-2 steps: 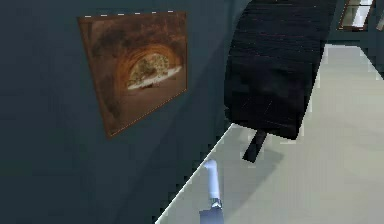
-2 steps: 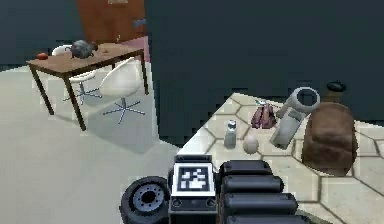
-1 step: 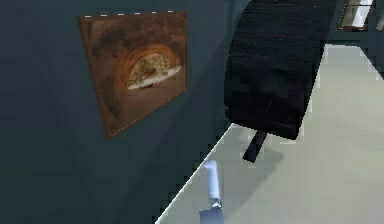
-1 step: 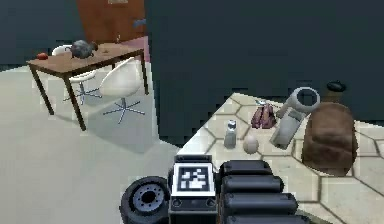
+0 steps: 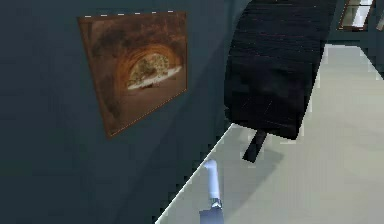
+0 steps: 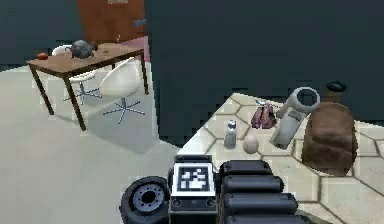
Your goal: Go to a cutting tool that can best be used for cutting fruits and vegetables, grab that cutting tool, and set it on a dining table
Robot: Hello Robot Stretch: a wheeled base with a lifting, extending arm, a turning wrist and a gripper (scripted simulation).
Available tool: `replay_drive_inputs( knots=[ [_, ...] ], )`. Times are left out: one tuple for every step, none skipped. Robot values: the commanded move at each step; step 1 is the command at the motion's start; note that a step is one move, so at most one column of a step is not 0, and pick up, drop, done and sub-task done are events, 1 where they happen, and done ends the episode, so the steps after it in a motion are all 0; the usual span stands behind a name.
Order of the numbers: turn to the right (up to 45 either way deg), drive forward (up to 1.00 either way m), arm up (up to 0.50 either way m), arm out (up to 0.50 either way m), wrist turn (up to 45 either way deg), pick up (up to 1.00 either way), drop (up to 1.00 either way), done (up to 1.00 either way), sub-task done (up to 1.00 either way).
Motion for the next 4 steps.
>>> replay_drive_inputs(
  knots=[
    [-45.0, 0.00, 0.00, 0.00, 0.0, 0.00, 0.00, 0.00, 0.00],
    [45.0, 0.00, 0.00, 0.00, 0.0, 0.00, 0.00, 0.00, 0.00],
    [30.0, 0.00, 0.00, 0.00, 0.0, 0.00, 0.00, 0.00, 0.00],
    [0.0, 0.05, 0.00, 0.00, 0.0, 0.00, 0.00, 0.00, 0.00]
  ],
)
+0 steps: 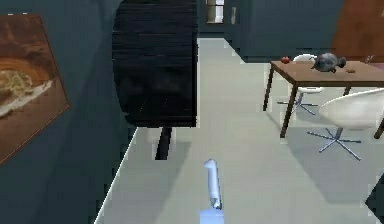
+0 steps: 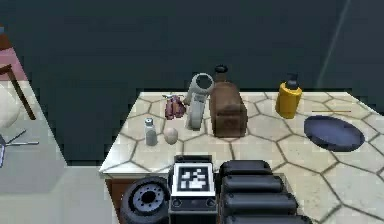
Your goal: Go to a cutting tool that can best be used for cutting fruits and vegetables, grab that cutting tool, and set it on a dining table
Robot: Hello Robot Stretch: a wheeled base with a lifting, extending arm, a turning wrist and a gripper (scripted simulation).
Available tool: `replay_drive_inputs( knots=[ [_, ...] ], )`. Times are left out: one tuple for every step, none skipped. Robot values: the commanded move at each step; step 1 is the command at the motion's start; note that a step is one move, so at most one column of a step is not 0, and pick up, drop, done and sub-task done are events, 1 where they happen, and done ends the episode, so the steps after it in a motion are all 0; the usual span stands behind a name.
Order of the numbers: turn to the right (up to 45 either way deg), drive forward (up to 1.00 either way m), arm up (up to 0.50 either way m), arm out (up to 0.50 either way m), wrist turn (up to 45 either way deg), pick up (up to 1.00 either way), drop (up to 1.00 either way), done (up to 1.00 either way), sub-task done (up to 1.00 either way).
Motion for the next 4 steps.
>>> replay_drive_inputs(
  knots=[
    [15.0, 0.00, 0.00, 0.00, 0.0, 0.00, 0.00, 0.00, 0.00],
    [0.0, 1.00, 0.00, 0.00, 0.0, 0.00, 0.00, 0.00, 0.00],
    [0.0, 1.00, 0.00, 0.00, 0.0, 0.00, 0.00, 0.00, 0.00],
    [0.0, 0.40, 0.00, 0.00, 0.0, 0.00, 0.00, 0.00, 0.00]
  ],
)
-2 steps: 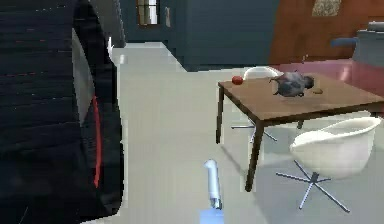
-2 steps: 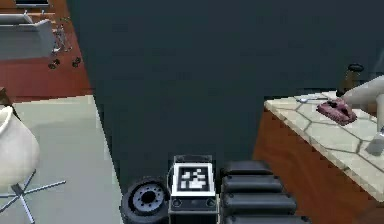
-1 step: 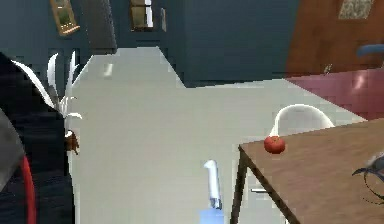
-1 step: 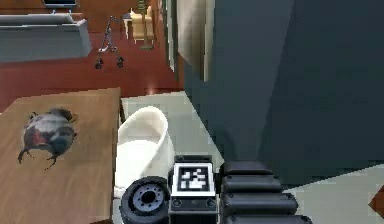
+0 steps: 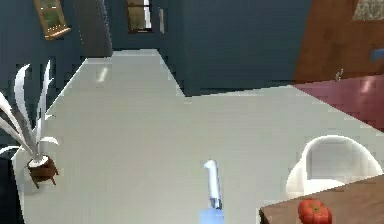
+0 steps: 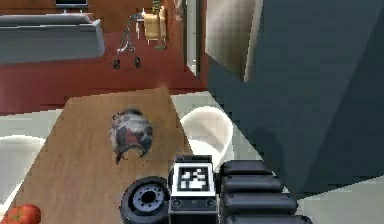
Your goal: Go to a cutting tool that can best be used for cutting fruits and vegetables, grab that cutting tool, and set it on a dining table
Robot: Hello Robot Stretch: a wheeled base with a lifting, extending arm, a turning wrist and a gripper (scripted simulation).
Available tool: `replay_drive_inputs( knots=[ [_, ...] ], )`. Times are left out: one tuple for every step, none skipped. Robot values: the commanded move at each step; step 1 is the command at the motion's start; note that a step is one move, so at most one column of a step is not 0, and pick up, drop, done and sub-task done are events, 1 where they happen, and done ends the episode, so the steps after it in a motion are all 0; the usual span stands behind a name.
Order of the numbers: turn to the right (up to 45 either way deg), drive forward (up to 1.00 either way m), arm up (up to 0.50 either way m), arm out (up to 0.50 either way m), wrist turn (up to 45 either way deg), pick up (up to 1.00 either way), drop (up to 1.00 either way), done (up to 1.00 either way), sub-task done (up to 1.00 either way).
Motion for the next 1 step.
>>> replay_drive_inputs(
  knots=[
    [-30.0, 0.00, 0.00, 0.00, 0.0, 0.00, 0.00, 0.00, 0.00]
  ],
)
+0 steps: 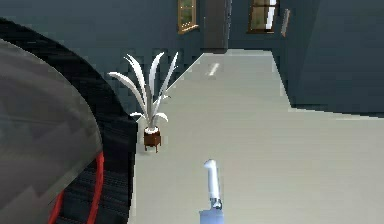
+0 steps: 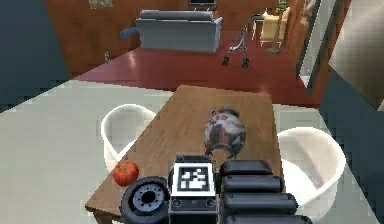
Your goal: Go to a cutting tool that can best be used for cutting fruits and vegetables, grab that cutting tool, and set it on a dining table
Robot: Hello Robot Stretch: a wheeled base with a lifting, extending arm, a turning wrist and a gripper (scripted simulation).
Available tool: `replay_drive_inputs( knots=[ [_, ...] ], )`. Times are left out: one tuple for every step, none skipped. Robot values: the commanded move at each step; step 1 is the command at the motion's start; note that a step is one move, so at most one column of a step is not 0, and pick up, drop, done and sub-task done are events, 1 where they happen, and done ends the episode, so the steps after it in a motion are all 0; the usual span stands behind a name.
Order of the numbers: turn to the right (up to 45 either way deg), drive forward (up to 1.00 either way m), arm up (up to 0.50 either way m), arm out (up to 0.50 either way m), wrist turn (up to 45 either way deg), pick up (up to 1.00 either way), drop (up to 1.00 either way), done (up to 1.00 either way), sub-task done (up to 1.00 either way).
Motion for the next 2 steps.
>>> replay_drive_inputs(
  knots=[
    [0.0, 0.00, 0.00, 0.48, 0.0, 0.00, 0.00, 0.00, 0.00],
    [0.0, 0.00, 0.00, 0.00, 45.0, 0.00, 0.00, 0.00, 0.00]
  ],
)
